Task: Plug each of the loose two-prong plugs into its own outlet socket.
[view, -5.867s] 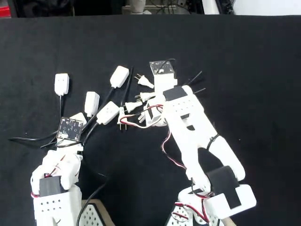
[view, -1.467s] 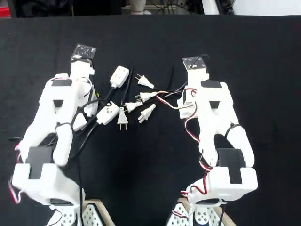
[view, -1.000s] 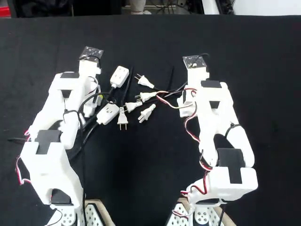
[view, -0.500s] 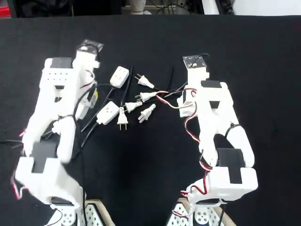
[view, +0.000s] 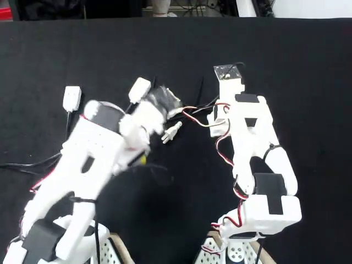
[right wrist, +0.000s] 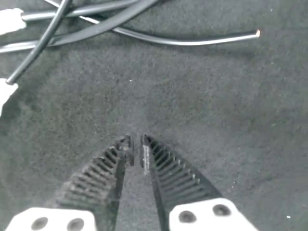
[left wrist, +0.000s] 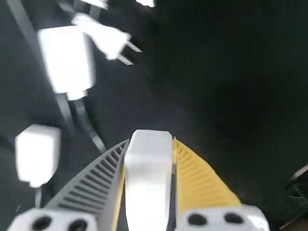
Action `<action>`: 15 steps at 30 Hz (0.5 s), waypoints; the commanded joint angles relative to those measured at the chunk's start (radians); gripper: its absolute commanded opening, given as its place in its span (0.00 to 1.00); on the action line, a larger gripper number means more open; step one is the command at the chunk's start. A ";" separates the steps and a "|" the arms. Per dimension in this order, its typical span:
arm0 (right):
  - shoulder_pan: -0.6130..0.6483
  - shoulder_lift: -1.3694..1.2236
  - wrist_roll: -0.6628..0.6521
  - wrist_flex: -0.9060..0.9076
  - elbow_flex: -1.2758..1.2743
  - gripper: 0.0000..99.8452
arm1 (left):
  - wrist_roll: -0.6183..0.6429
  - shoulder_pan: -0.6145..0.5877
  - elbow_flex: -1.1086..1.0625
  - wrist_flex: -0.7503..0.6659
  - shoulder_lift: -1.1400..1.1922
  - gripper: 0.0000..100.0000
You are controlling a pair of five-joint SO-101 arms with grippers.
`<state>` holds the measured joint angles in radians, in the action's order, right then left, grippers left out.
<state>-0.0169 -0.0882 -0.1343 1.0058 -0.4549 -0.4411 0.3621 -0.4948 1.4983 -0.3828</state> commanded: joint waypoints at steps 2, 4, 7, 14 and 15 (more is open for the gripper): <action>-0.018 0.012 0.003 -0.008 0.028 0.04 | -0.009 0.087 -0.306 -0.292 -0.008 0.04; -0.018 0.012 0.003 -0.011 0.028 0.04 | -0.008 0.116 -0.387 -0.377 -0.008 0.04; -0.018 0.012 0.003 -0.012 0.028 0.04 | -0.005 0.133 -0.446 -0.460 -0.003 0.05; -0.018 0.012 0.003 -0.012 0.031 0.04 | 0.055 0.090 -0.444 -0.545 -0.014 0.20; -0.018 0.012 0.003 -0.012 0.031 0.04 | 0.081 0.090 -0.435 -0.571 -0.014 0.19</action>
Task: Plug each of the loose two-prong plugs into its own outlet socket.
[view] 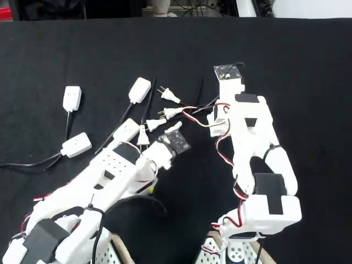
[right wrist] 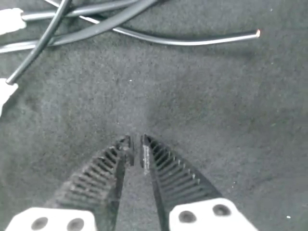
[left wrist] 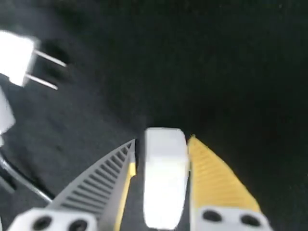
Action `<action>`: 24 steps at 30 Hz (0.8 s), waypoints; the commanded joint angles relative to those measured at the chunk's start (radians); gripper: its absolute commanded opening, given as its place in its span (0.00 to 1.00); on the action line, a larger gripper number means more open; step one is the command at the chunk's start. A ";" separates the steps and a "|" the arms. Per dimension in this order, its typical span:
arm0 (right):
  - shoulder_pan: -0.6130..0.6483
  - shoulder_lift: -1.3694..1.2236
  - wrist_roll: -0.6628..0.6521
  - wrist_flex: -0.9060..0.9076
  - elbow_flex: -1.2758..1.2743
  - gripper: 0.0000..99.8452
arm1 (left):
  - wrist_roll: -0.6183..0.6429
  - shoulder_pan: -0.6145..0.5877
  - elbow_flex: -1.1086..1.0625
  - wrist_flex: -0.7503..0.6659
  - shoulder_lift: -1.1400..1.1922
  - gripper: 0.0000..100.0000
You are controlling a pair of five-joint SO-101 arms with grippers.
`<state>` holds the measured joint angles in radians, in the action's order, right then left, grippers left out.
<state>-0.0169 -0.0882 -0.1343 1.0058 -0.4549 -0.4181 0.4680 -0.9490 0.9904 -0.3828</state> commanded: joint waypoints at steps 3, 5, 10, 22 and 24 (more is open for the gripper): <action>-0.018 0.012 0.002 -0.012 0.031 0.04 | 0.095 0.002 0.025 -0.117 -0.005 0.19; -0.018 0.013 0.002 -0.012 0.031 0.04 | 0.095 0.001 0.024 -0.123 -0.014 0.19; -0.018 0.013 0.000 -0.012 0.031 0.04 | 0.011 -0.079 0.041 -0.114 -0.014 0.19; -0.020 0.015 -0.003 -0.012 0.031 0.04 | -0.295 -0.263 0.163 -0.046 -0.014 0.19; -0.020 0.015 -0.003 -0.012 0.031 0.04 | -0.295 -0.259 0.196 -0.002 -0.015 0.19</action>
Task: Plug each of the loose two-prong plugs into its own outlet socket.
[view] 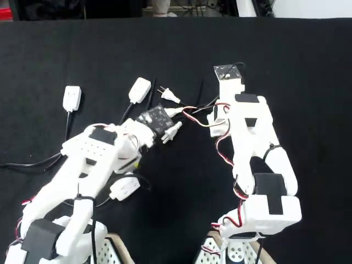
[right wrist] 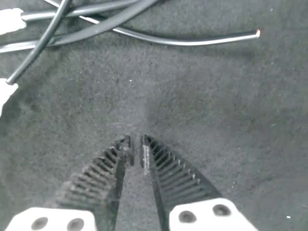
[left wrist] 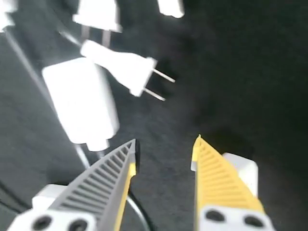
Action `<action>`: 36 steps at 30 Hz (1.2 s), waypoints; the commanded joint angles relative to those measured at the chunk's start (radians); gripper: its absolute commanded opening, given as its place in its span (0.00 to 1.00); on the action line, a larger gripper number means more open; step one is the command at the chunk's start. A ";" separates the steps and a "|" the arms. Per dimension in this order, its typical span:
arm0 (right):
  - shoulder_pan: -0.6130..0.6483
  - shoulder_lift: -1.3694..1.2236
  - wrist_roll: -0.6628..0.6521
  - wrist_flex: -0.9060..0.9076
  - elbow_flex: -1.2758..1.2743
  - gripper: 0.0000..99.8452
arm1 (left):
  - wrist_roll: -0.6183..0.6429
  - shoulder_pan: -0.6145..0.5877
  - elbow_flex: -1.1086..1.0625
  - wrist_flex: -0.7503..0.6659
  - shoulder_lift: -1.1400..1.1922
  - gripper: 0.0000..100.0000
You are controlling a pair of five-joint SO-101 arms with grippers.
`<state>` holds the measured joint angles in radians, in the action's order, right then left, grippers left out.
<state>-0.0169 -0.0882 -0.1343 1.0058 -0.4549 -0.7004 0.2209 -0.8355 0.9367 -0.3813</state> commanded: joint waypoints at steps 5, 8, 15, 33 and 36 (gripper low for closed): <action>-0.018 0.015 -0.003 -0.012 0.033 0.04 | 0.083 0.007 0.203 0.222 -0.064 0.19; -0.018 0.015 -0.003 -0.012 0.033 0.04 | 0.103 0.007 0.211 0.279 -0.181 0.19; -0.005 0.019 -0.005 -0.012 0.033 0.04 | 0.052 -0.085 0.122 0.473 -0.649 0.19; 0.359 0.018 0.216 -0.005 0.056 0.04 | -0.068 -0.544 -0.831 0.173 -1.455 0.19; 0.359 0.012 0.410 -0.014 0.124 0.04 | 0.023 -0.567 -0.855 0.110 -1.435 0.19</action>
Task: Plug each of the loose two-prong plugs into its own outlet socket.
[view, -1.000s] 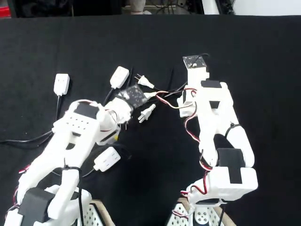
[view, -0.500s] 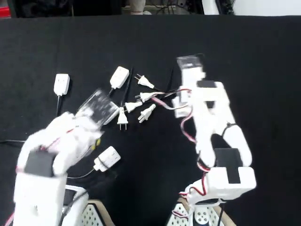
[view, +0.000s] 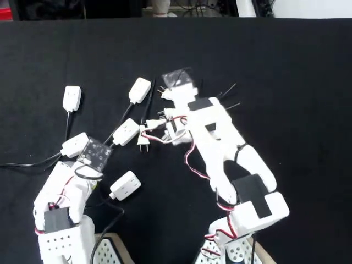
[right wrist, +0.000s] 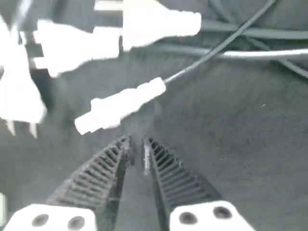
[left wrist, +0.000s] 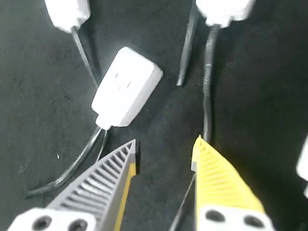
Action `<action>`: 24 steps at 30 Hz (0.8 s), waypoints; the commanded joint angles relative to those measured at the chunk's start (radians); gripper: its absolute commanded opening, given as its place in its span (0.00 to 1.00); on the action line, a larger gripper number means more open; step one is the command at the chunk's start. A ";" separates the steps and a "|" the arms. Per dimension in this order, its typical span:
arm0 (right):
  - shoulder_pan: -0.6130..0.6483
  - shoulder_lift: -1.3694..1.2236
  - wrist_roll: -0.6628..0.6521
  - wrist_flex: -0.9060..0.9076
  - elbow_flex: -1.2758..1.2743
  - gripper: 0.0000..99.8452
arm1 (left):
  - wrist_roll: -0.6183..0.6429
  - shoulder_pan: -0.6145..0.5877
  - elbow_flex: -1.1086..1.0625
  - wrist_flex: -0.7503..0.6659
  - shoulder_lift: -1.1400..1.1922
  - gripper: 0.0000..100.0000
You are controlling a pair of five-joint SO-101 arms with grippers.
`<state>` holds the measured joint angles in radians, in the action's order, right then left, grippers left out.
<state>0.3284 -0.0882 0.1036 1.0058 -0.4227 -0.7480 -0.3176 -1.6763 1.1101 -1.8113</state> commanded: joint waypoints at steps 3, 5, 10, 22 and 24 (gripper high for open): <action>0.021 0.012 0.302 -0.014 0.162 0.04 | 0.138 -0.094 -0.022 -0.124 -0.008 0.19; 0.034 0.012 0.359 -0.012 0.208 0.04 | 0.137 -0.099 -0.022 -0.101 -0.006 0.19; 0.037 -0.058 0.457 0.031 0.289 0.10 | 0.135 -0.096 -0.022 -0.060 -0.006 0.19; 0.031 -0.400 0.586 0.219 0.628 0.16 | 0.135 -0.096 -0.022 -0.055 -0.005 0.19; 0.031 -0.463 0.611 0.247 0.679 0.16 | 0.135 -0.097 -0.022 -0.055 -0.005 0.19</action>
<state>0.3514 -0.5025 0.6790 1.2206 0.1542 -0.6191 -0.4051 -1.6809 1.0457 -1.8113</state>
